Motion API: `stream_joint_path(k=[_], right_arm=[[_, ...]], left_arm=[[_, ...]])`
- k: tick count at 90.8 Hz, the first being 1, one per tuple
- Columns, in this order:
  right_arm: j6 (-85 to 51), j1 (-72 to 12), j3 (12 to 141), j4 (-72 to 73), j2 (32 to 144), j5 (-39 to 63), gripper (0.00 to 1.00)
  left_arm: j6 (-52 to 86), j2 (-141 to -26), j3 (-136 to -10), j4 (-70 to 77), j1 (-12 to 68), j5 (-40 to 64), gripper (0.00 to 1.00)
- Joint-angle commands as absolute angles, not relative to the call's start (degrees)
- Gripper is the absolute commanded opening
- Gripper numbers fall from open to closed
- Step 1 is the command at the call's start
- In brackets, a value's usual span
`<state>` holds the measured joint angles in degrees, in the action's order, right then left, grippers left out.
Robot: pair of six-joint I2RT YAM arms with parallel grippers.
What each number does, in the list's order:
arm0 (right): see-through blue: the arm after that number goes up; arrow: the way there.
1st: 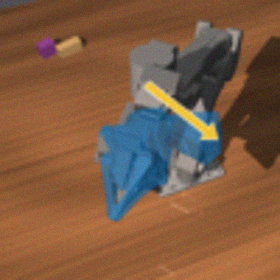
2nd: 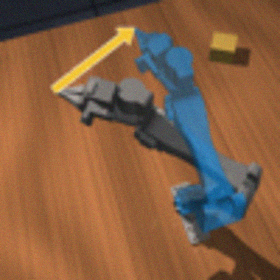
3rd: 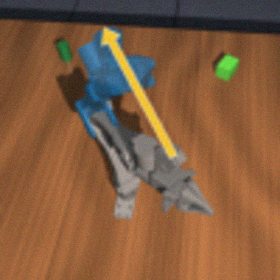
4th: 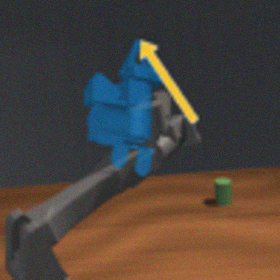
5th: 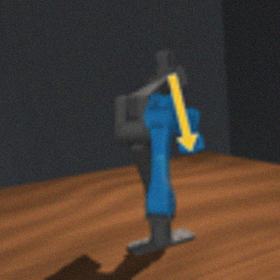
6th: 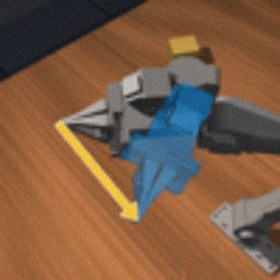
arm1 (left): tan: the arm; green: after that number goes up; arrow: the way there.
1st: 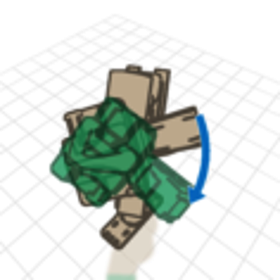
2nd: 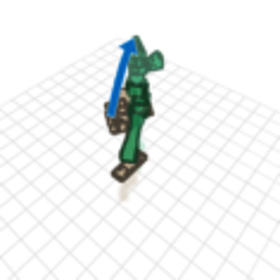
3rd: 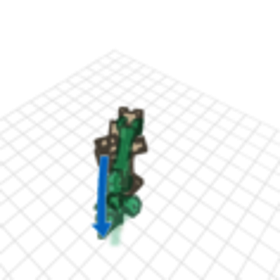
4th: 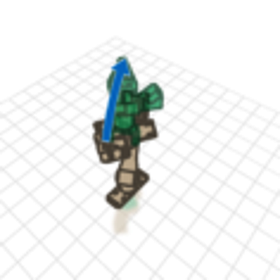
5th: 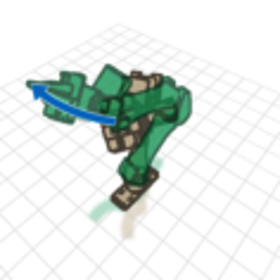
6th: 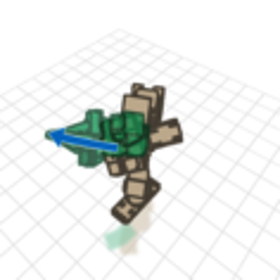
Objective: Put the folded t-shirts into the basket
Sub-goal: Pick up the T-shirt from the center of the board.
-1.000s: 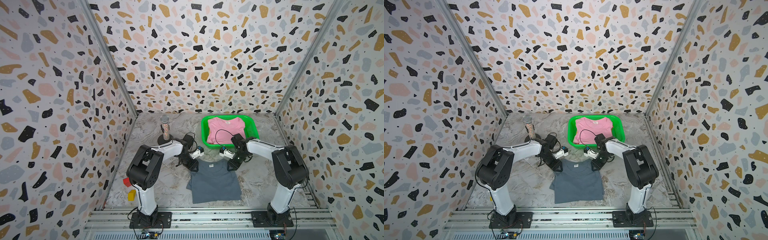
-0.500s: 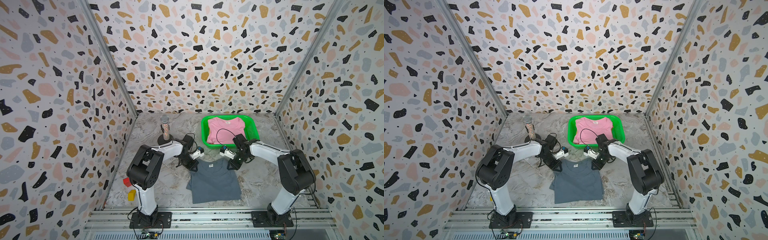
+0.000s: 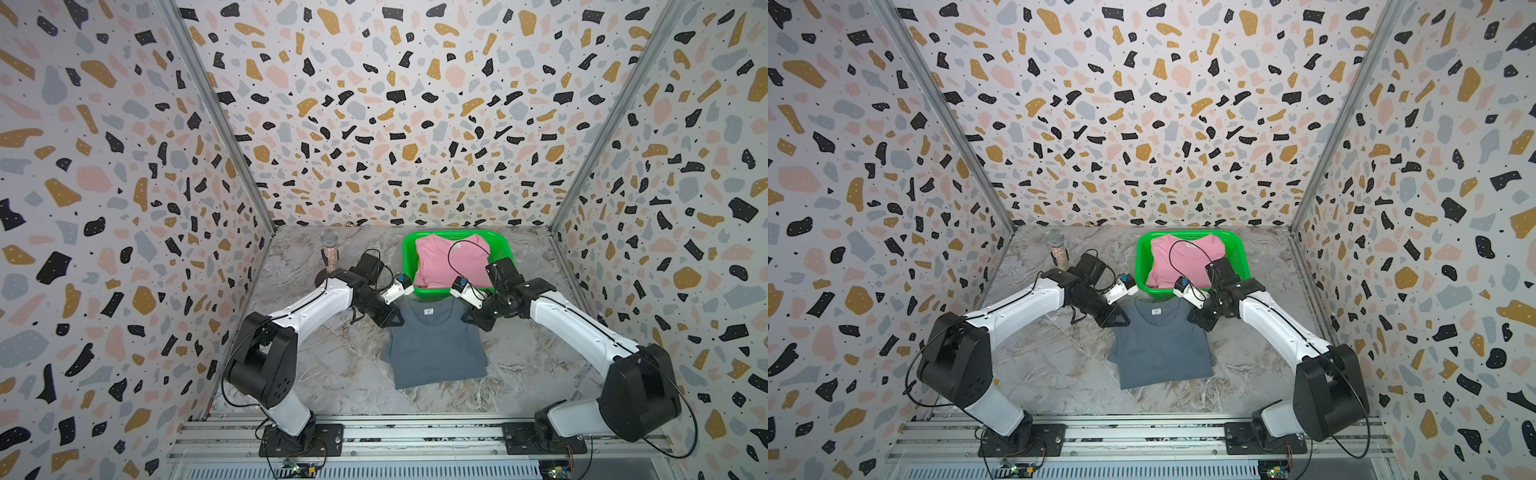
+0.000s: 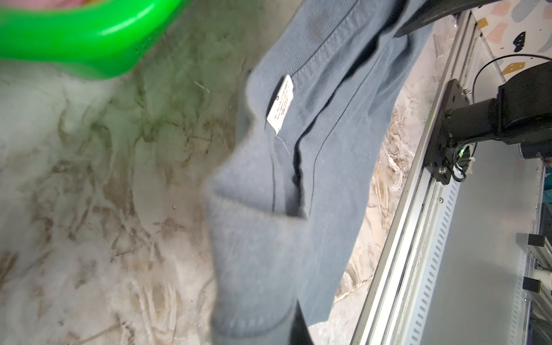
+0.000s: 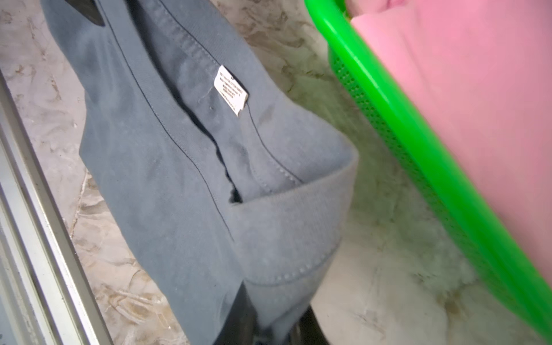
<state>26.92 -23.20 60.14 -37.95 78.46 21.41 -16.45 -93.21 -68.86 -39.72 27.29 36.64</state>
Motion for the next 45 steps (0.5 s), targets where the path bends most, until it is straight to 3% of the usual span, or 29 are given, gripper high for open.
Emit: stream_joint_path(k=[1, 21, 45], right_arm=[[28.48, -22.86, 61.49, -39.58, 73.55, 16.66, 0.0], [30.43, -21.74, 63.62, -40.56, 67.95, 9.94, 0.0], [30.77, -19.49, 72.73, -41.72, 69.34, 3.14, 0.0]], left_arm=[[-15.43, -90.36, -72.43, -39.42, 27.57, 40.51, 0.0], [-12.63, -91.26, -79.65, -37.81, 28.43, 41.75, 0.0], [-10.86, -98.16, -93.06, -38.73, 28.57, 40.8, 0.0]])
